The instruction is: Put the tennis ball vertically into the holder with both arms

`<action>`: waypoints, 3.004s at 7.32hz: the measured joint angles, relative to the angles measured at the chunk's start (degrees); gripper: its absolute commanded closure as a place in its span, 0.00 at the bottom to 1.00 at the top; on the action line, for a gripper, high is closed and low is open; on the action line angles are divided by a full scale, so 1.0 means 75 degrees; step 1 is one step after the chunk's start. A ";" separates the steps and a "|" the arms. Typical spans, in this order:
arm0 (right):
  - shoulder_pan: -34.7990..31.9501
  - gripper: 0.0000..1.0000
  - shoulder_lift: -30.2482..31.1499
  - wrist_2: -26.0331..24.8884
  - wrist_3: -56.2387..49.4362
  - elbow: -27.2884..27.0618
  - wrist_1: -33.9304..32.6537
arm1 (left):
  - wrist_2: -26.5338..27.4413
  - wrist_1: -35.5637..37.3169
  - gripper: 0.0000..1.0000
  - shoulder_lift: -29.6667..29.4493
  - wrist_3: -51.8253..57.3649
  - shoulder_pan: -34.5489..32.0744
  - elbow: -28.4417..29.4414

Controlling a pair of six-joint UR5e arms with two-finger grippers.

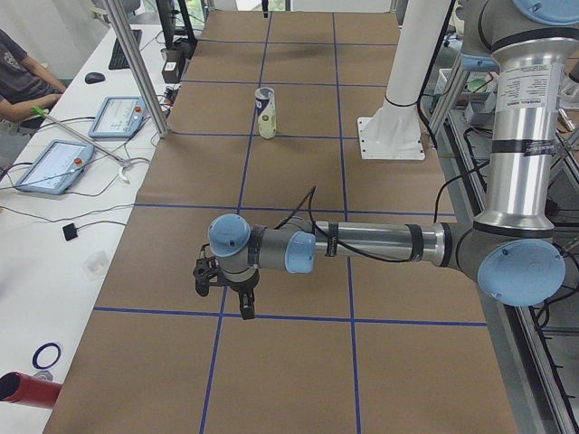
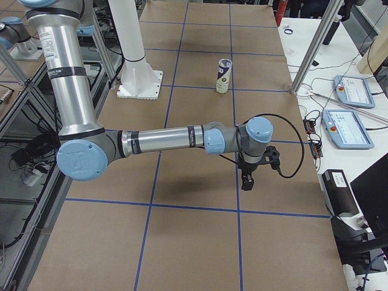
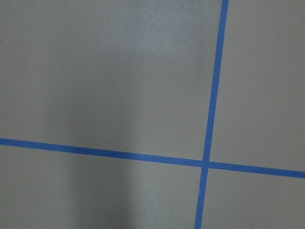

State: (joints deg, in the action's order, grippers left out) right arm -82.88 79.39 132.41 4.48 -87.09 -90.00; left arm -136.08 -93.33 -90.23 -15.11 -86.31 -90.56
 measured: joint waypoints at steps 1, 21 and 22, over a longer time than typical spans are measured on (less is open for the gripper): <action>0.0004 0.00 0.0038 0.0010 -0.0007 0.0013 0.0006 | -0.0004 -0.0005 0.01 -0.0012 -0.0018 0.0000 -0.0014; 0.0009 0.00 0.0337 0.0041 -0.0023 -0.0162 0.0093 | -0.0188 -0.0206 0.01 -0.0043 0.0057 0.0004 -0.0245; 0.0010 0.00 0.0337 0.0040 -0.0017 -0.0169 0.0093 | -0.0187 -0.0481 0.01 0.0185 0.0059 0.0004 -0.0247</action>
State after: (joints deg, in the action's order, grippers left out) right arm -82.81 81.92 132.72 4.36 -88.36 -89.30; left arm -137.48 -96.94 -88.84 -14.67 -86.28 -92.41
